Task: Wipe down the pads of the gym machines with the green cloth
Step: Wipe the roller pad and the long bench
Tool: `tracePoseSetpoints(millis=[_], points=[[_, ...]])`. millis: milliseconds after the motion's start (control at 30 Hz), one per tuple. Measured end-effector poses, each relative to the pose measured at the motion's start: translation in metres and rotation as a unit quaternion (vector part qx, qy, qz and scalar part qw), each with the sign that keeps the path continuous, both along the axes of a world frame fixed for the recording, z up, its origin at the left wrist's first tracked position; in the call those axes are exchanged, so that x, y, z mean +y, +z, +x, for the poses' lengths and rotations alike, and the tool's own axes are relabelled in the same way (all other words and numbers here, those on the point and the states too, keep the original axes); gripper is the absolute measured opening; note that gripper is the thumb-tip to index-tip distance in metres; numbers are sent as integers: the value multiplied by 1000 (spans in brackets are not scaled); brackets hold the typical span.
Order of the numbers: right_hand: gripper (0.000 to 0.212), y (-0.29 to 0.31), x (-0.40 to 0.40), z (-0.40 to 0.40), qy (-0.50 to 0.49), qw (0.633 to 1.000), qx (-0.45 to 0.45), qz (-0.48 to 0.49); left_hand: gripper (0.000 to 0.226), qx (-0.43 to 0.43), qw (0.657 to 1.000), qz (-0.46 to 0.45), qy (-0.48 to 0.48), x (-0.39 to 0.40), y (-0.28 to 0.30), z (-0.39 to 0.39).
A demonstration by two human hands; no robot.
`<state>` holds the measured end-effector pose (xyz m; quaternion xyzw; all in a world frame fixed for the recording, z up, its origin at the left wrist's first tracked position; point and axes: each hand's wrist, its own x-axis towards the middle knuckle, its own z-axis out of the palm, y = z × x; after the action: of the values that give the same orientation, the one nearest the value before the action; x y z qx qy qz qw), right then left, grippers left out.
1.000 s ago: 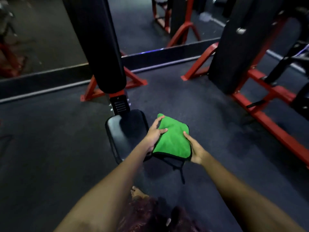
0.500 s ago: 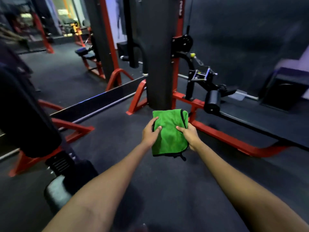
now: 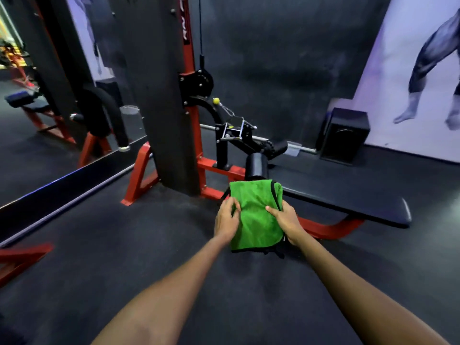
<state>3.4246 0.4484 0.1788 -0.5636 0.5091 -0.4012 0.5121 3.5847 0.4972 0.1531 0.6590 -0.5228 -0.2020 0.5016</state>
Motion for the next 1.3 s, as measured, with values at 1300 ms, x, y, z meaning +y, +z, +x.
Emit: tracePoseSetpoints(millis=[1300], points=[[47, -123, -554, -20, 237, 956, 156, 77, 61, 20, 947, 275, 166, -462, -108, -67]])
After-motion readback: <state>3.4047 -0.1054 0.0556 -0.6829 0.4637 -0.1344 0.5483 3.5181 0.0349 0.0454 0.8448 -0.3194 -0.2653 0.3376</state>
